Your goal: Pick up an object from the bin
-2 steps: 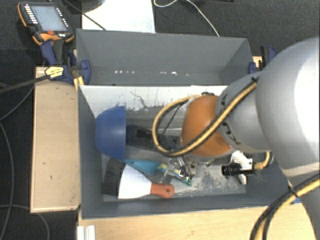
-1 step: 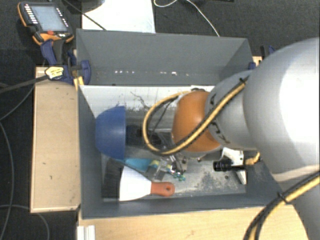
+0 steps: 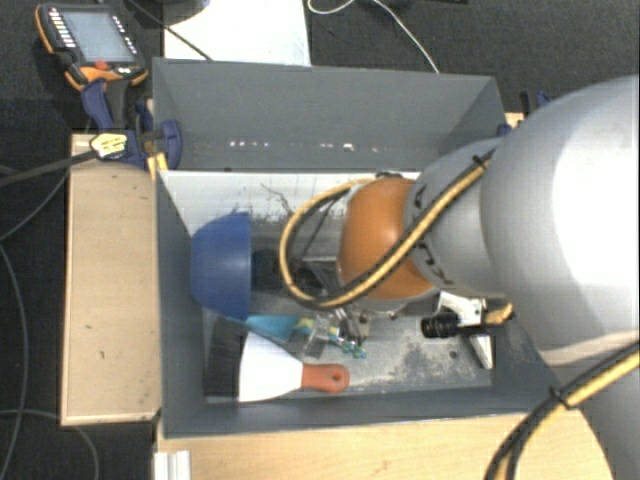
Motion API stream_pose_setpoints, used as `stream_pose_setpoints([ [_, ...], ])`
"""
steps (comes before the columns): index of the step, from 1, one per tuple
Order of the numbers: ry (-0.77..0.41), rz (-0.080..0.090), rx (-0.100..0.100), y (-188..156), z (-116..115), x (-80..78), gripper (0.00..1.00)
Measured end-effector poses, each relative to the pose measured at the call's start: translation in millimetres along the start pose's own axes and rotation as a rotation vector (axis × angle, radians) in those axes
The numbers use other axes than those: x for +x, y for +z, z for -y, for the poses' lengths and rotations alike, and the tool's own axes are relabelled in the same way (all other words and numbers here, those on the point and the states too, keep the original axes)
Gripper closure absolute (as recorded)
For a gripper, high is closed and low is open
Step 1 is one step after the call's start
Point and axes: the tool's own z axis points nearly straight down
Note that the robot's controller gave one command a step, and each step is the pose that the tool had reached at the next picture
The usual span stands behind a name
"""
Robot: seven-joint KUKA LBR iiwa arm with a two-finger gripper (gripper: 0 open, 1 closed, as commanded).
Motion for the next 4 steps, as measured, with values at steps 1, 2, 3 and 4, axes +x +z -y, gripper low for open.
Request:
stream_pose_setpoints([
  [1, 0.036, 0.009, -0.004, 0.1, -19.6, 5.6, 1.00],
  [2, 0.003, -0.004, 0.002, -0.7, -40.5, 0.2, 1.00],
  [3, 0.031, 0.006, 0.004, 0.5, -44.9, 8.6, 1.00],
  [4, 0.038, 0.001, -0.002, -60.0, -70.7, -8.4, 1.00],
])
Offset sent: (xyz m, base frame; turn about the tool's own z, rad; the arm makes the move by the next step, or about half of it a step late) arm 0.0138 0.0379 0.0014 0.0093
